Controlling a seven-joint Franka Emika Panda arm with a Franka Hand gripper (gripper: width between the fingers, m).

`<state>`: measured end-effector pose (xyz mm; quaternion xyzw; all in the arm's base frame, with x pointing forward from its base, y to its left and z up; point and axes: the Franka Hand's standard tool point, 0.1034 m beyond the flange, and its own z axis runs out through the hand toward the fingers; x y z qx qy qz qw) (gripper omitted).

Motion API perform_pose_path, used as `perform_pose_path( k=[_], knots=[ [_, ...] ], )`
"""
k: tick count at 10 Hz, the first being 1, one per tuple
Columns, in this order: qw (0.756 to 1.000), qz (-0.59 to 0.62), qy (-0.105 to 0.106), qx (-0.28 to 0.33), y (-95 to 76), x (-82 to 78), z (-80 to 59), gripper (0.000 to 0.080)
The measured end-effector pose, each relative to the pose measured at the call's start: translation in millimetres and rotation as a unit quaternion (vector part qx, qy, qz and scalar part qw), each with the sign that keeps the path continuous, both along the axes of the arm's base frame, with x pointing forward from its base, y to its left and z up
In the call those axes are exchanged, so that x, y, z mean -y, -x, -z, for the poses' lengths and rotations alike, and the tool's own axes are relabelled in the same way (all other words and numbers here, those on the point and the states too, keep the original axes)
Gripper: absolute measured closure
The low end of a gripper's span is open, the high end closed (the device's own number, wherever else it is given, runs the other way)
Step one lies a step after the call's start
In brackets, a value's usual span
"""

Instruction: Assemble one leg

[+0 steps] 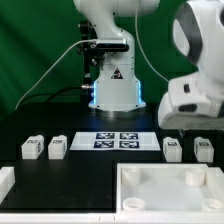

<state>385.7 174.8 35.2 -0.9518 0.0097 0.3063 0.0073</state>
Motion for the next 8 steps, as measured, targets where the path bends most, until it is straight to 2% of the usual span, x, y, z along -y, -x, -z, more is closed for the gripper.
perform_pose_path(
  k=[1, 3, 4, 8],
  knots=[
    [0.998, -0.003, 0.0, -0.059, -4.1, -6.3, 5.8, 0.015],
    [0.988, -0.012, 0.002, -0.155, -0.9, -3.2, 5.8, 0.015],
    [0.987, -0.011, -0.001, -0.157, -6.4, -5.4, 11.0, 0.015],
    [0.99, -0.013, -0.003, -0.142, -5.3, -10.9, 21.0, 0.015]
  ],
)
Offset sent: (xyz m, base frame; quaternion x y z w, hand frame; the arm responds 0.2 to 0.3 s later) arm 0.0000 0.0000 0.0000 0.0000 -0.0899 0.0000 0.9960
